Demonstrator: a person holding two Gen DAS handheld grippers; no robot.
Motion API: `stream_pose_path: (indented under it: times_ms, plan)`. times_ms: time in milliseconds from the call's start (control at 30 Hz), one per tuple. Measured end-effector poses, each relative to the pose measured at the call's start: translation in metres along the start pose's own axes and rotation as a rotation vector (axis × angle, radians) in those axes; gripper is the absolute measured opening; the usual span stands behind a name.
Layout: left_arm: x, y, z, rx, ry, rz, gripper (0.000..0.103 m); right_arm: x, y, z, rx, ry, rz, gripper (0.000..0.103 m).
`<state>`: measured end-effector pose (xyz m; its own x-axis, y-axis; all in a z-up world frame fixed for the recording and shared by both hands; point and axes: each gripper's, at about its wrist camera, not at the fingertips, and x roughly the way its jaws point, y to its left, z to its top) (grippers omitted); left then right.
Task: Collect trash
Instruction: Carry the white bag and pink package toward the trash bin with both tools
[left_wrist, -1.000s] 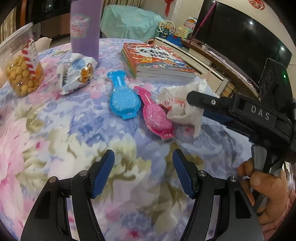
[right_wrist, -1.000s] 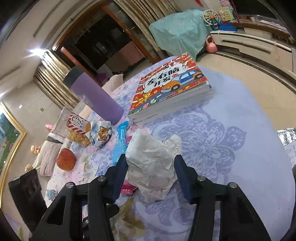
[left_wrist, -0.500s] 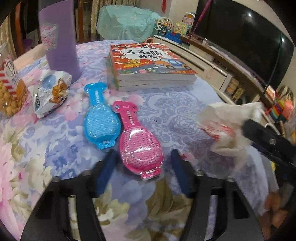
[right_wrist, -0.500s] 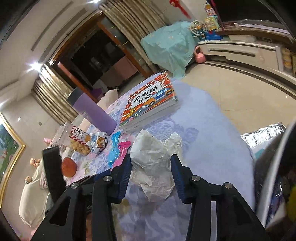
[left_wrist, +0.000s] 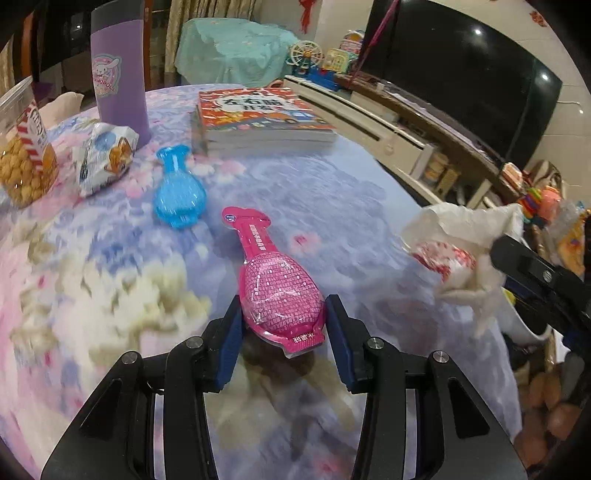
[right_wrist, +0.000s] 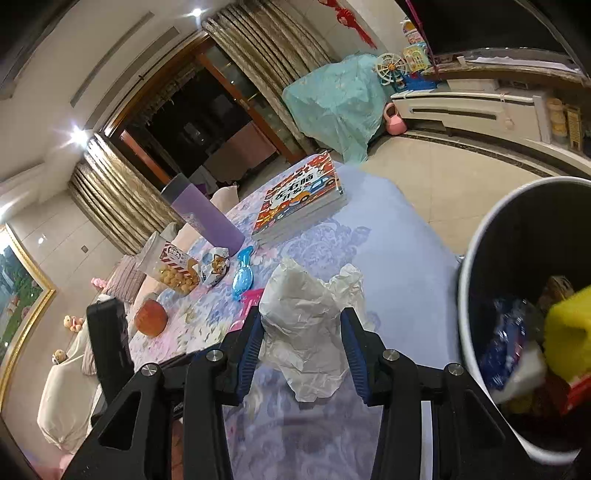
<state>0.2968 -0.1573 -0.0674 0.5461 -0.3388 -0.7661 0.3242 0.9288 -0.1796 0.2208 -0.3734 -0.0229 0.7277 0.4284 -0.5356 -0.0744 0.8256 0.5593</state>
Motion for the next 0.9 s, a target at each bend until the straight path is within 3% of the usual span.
stream_pose_path:
  times_ms: [400,900]
  plan:
    - [-0.039,-0.048,-0.026,0.054,-0.013,-0.087,0.042,-0.038,-0.006,-0.016,0.006,-0.04,-0.03,0.043]
    - [-0.049,-0.103,-0.023,0.155,-0.024,-0.147,0.042,-0.081,-0.034,-0.016,0.04,-0.11,-0.089,0.043]
